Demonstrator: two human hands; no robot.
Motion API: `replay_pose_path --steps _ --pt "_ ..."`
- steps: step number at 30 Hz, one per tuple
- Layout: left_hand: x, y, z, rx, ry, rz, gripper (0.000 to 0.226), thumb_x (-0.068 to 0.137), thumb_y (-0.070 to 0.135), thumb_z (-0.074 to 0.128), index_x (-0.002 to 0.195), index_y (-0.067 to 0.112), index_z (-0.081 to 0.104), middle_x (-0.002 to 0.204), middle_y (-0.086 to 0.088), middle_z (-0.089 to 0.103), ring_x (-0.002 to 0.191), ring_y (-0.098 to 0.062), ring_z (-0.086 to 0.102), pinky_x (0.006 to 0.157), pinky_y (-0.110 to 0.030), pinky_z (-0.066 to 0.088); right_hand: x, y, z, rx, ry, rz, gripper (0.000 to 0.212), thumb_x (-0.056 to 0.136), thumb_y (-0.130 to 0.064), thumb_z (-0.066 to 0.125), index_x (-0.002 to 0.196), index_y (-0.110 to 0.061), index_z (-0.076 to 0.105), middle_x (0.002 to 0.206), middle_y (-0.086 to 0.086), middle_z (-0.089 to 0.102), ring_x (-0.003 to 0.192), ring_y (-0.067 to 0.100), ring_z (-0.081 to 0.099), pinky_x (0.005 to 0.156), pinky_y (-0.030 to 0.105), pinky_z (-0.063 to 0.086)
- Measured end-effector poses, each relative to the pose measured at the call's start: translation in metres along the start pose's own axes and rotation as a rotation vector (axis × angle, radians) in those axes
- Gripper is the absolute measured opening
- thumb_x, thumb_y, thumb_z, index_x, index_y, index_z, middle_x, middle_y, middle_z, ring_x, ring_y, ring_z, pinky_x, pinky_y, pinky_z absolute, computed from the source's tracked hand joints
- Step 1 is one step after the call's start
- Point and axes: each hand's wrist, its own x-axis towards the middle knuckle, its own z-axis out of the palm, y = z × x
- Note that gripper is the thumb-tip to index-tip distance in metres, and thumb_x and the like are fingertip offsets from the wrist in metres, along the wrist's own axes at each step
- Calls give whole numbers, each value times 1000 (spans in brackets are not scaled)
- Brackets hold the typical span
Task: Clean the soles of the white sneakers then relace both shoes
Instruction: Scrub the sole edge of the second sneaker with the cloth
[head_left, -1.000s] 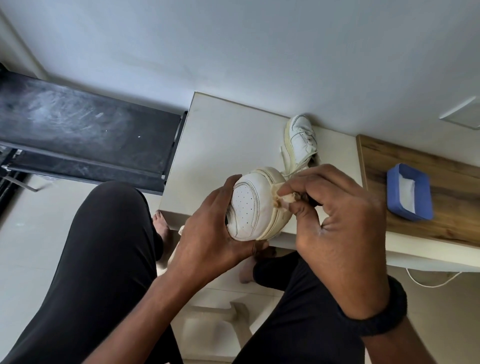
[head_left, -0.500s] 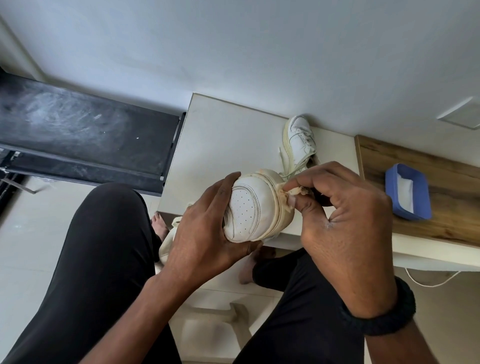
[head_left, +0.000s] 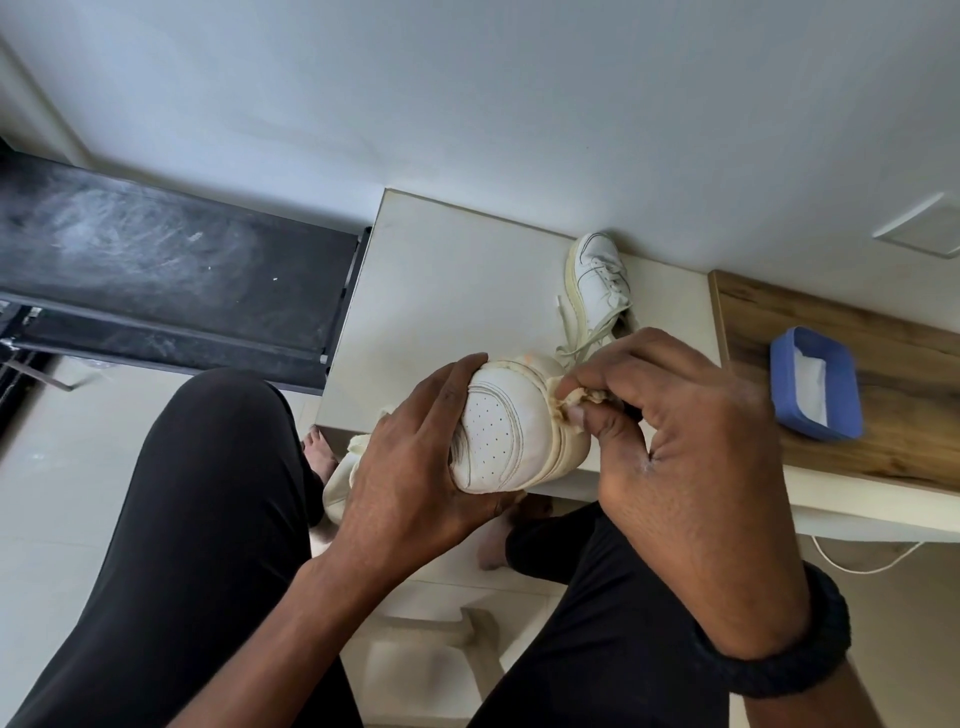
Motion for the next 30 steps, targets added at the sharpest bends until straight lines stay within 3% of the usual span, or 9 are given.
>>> replay_pose_path --steps 4,7,12,16,25,30 --pt "0 -1 3 19 12 42 105 67 58 84 154 19 40 149 2 55 131 -19 57 90 -52 58 2 8 -7 38 -36 -20 16 79 0 80 89 -13 78 90 -8 70 83 5 67 77 14 53" --pt "-2 0 4 59 -6 113 101 74 66 78 155 21 39 154 2 50 137 -20 53 98 -47 52 2 13 -10 3 -29 16 19 79 1 80 90 -14 78 91 -8 71 85 5 67 78 19 55" --pt "-6 4 9 83 -24 192 95 79 63 78 155 22 38 157 0 49 142 -22 50 102 -50 50 2 17 -16 16 -55 36 20 79 2 80 88 -15 78 89 -11 70 84 2 66 78 9 50" --pt "-6 3 7 121 -16 203 88 84 65 68 155 21 38 158 -2 48 143 -23 49 104 -47 45 0 15 -19 44 -133 12 21 76 3 82 83 -17 78 87 -13 70 83 5 67 79 12 51" --pt "-7 -3 10 209 51 275 82 88 34 79 156 16 36 164 -7 41 155 -26 35 102 -52 45 -1 18 -25 97 -267 3 21 75 0 84 84 -19 79 86 -15 68 82 3 68 74 8 51" --pt "-8 -3 10 224 53 281 76 92 33 76 155 16 38 163 -9 43 155 -29 35 104 -53 41 -6 14 -16 26 -184 31 21 75 -1 82 83 -20 78 87 -14 68 81 5 67 74 21 57"
